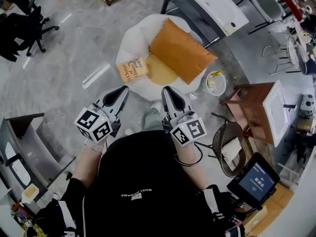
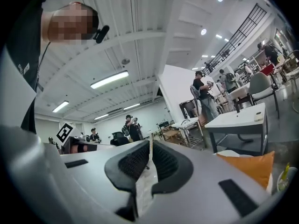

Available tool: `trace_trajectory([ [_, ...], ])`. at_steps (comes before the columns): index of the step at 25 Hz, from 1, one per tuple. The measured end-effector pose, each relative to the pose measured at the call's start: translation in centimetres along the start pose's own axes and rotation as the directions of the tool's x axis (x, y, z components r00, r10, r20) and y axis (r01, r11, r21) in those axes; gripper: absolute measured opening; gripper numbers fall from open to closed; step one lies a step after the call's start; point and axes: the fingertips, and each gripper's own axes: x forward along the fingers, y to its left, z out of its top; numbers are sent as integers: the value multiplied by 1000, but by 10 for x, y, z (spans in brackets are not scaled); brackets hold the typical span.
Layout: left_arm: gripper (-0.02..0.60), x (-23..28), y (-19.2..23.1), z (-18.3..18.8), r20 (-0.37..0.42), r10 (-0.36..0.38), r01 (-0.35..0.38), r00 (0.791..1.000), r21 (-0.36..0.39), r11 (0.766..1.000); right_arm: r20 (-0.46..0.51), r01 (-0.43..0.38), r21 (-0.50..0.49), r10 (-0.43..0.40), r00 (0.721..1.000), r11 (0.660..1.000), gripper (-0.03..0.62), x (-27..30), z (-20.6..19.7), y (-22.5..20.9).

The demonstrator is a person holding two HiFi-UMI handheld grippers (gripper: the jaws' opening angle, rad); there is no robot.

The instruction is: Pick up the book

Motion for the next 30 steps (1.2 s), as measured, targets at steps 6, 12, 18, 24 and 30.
trace_trajectory([
  [6,14,47,23,13,-3,50,-50,999,-34,998,-33,-34,16,35,999,999,40,31,14,-50],
  [12,14,84,38,23,-5,113,-113,994,-78,991,-61,-81,24,82,995,996,40,54,28,-90],
  [18,14,114,48,34,25,168,-165,985,-103,981,-76,-131,17,132,988,991,40,71,45,-125],
  [24,14,159,56,39,26,197,-194,980,-98,976,-87,-170,32,172,981,985,40,85,55,-169],
  [30,15,158,62,40,34,237,-232,971,-102,967,-101,-194,59,200,975,979,40,85,52,-173],
])
